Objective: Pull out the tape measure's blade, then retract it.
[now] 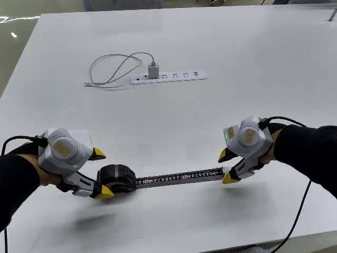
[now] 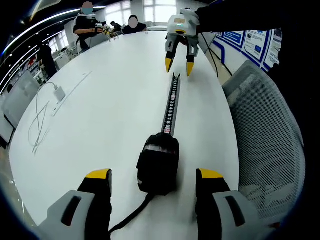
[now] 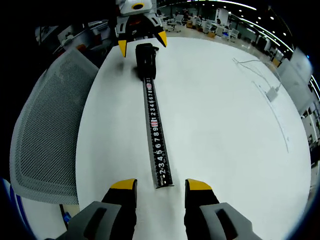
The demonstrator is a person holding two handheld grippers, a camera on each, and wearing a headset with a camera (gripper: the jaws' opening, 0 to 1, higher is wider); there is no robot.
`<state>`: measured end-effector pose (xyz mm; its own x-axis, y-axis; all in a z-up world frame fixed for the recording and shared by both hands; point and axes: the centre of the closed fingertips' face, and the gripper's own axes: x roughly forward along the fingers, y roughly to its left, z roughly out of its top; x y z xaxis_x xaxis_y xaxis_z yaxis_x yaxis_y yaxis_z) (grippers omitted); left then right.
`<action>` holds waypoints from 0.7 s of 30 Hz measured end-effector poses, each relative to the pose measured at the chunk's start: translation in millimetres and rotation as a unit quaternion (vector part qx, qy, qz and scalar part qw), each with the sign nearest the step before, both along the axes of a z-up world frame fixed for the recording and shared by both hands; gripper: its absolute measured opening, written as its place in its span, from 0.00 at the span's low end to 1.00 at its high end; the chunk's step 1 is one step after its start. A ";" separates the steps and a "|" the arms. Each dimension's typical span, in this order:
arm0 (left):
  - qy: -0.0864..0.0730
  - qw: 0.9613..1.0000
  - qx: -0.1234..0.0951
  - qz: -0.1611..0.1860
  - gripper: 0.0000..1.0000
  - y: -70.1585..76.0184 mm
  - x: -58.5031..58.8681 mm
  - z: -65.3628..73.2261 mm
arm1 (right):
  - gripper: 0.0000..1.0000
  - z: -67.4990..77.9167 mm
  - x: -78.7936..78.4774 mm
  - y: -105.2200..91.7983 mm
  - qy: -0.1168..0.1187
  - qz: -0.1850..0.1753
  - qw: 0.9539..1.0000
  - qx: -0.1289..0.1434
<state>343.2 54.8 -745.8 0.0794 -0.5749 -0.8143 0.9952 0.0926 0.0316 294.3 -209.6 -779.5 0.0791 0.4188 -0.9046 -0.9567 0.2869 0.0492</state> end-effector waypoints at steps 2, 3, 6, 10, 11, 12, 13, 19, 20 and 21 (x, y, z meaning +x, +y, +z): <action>0.006 1.000 0.000 0.006 0.68 2.4 -0.8 -0.6 | 0.37 0.8 -0.6 -2.9 0.005 -0.014 1.000 0.004; 0.007 1.000 -0.001 0.007 0.69 3.7 -1.1 -0.5 | 0.38 2.1 -1.4 -4.0 0.002 -0.018 1.000 0.004; 0.017 0.999 -0.014 0.024 0.74 3.7 -1.1 2.5 | 0.40 6.4 -3.5 -5.2 -0.004 -0.041 0.999 0.012; 0.015 0.999 -0.033 0.040 0.81 4.1 0.1 7.7 | 0.42 7.2 -10.8 -10.2 0.002 -0.062 0.998 0.027; 0.015 0.998 -0.036 0.044 0.82 5.4 0.0 7.8 | 0.43 7.1 -10.8 -13.4 -0.003 -0.067 0.997 0.028; 0.015 0.998 -0.037 0.047 0.83 6.3 -0.1 7.5 | 0.44 7.4 -10.6 -14.9 -0.004 -0.072 0.997 0.030; 0.016 0.998 -0.037 0.049 0.83 7.4 -0.5 7.2 | 0.44 7.9 -11.1 -16.5 -0.004 -0.078 0.996 0.032; 0.019 0.994 -0.058 0.091 0.87 16.3 -1.1 9.4 | 0.47 8.6 -13.6 -24.6 -0.004 -0.102 0.994 0.036; 0.020 0.993 -0.058 0.099 0.88 19.4 0.0 9.3 | 0.48 9.1 -13.7 -24.9 -0.005 -0.104 0.994 0.036; 0.019 0.992 -0.064 0.111 0.89 22.2 1.7 9.9 | 0.49 9.8 -13.6 -25.7 -0.008 -0.107 0.994 0.038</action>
